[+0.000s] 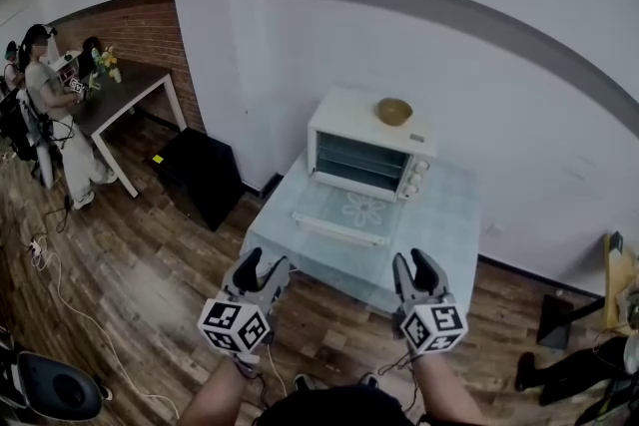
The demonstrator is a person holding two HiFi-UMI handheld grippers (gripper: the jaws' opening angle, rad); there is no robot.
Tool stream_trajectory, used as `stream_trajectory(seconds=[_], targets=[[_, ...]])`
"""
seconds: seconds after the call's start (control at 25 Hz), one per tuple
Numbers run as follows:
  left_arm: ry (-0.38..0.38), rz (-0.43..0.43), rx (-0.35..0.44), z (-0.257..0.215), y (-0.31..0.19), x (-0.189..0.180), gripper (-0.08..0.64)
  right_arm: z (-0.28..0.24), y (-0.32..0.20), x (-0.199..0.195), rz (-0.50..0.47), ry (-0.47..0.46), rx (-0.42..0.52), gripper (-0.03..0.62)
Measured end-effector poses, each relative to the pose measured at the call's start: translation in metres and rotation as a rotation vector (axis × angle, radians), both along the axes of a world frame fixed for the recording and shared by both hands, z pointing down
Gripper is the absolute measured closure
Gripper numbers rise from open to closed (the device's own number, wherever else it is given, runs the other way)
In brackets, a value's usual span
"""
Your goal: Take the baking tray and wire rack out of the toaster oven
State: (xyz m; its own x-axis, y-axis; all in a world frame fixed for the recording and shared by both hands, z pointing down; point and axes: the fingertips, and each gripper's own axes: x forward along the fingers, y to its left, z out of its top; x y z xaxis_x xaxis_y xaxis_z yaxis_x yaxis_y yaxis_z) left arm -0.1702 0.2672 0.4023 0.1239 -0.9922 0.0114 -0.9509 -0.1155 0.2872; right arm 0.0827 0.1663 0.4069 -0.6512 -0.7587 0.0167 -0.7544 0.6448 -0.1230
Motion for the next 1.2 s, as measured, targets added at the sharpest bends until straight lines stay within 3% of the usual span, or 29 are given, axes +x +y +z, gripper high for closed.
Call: stream_trajectory(seconds=[0.08,0.52,0.76,0.96,1.2], targets=[[-0.005,0.002,-0.015,0.008,0.002,-0.011,0.304,0.006,0.002,-0.006,0.021,0.006,-0.017,0.414],[0.092,0.050,-0.062,0.050,-0.033,-0.032,0.304,0.045,-0.017,-0.013,0.082,0.073,-0.104,0.413],[0.124,0.039,-0.088,0.063,-0.066,-0.038,0.304,0.066,-0.062,-0.029,0.054,0.046,-0.143,0.413],[0.105,-0.016,-0.102,0.058,-0.106,-0.058,0.304,0.068,-0.113,-0.055,-0.006,0.022,-0.158,0.413],[0.098,-0.048,-0.140,0.059,-0.164,-0.055,0.307,0.075,-0.182,-0.069,-0.059,-0.010,-0.192,0.416]])
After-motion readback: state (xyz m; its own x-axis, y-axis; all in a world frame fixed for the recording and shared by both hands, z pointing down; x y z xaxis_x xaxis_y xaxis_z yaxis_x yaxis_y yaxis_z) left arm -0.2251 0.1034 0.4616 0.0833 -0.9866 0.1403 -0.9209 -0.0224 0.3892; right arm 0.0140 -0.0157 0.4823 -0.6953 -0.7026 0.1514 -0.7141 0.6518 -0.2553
